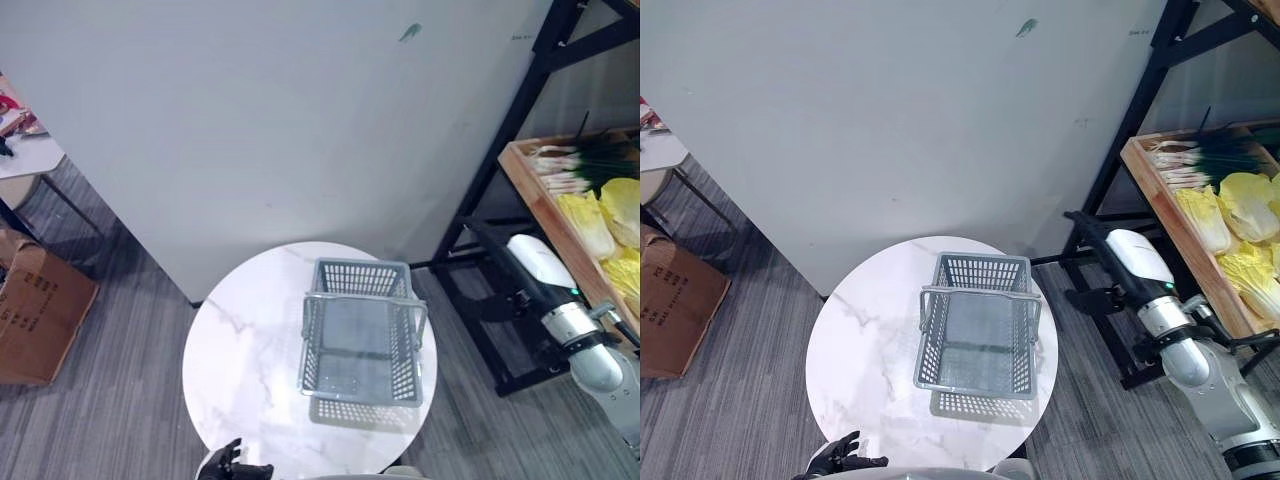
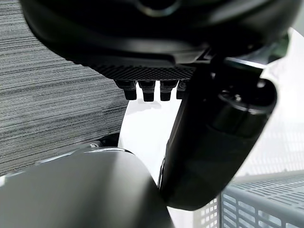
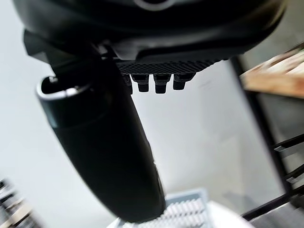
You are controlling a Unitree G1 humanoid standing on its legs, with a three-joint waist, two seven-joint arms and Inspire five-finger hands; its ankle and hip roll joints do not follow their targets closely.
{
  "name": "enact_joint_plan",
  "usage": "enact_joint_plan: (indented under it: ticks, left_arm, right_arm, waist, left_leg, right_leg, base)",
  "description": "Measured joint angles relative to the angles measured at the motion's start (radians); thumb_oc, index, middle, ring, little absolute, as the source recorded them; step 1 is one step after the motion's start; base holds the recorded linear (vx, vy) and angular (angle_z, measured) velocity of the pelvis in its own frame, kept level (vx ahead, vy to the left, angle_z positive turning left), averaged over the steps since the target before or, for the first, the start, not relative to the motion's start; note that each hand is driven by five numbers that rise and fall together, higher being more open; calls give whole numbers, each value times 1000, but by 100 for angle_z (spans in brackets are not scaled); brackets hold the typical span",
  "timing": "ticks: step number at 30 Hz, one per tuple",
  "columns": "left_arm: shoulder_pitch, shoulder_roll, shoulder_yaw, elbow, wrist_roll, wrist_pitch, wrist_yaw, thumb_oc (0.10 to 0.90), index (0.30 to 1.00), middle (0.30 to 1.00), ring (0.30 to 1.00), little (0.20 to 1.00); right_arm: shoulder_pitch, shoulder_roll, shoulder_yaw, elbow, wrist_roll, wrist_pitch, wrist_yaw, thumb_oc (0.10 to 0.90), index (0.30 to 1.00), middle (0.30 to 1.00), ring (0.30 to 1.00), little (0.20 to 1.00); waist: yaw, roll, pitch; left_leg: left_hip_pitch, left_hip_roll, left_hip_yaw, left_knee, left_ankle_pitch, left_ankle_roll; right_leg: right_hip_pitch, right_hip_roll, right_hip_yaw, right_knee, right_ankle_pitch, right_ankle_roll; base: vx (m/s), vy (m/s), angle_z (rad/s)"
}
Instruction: Get the vegetables into the basket
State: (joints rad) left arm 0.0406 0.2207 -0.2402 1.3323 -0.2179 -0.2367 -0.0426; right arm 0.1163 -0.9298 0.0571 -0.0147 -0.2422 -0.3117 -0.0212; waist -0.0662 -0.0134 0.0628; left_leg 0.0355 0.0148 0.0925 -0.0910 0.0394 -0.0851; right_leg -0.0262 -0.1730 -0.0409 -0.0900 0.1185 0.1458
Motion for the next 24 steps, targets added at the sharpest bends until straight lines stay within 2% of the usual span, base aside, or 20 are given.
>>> enact_joint_plan:
  ticks: [6, 7, 11, 24]
  left_arm:
    - [-8, 1, 3, 0, 1, 1, -4, 900, 1000, 1000, 1000, 1000]
    - [-8, 1, 4, -1, 1, 0, -4, 900, 1000, 1000, 1000, 1000]
    - [-12, 2, 8, -1, 1, 1, -5, 900, 1000, 1000, 1000, 1000]
    - [-19, 6, 17, -2, 1, 8, -6, 900, 1000, 1000, 1000, 1000]
  right_arm:
    - [-90, -67, 154, 51, -36, -9, 45, 900, 1000, 1000, 1000, 1000]
    - [-90, -67, 155, 54, -36, -9, 46, 900, 1000, 1000, 1000, 1000]
    - [-211, -70, 265, 163, -35, -3, 67, 900, 1000, 1000, 1000, 1000]
    - [-354, -43, 423, 203, -34, 3, 103, 900, 1000, 1000, 1000, 1000]
  waist:
    - [12, -2, 14]
    - [15, -3, 18]
    - [23, -8, 23]
    - [41, -13, 27]
  left_leg:
    - [6, 1, -4, 2, 0, 0]
    - [6, 2, -5, 2, 0, 0]
    - [4, 3, -8, 2, 1, -2]
    - [13, 8, -19, 2, 3, -3]
  right_leg:
    - [10, 0, -8, -1, -6, 4]
    - [9, 1, -9, -1, -6, 4]
    - [10, 2, -12, -1, -6, 4]
    - [22, 8, -19, 2, -7, -4]
  base:
    - [5, -4, 3]
    - [0, 0, 0]
    - [4, -4, 1]
    - [4, -3, 1]
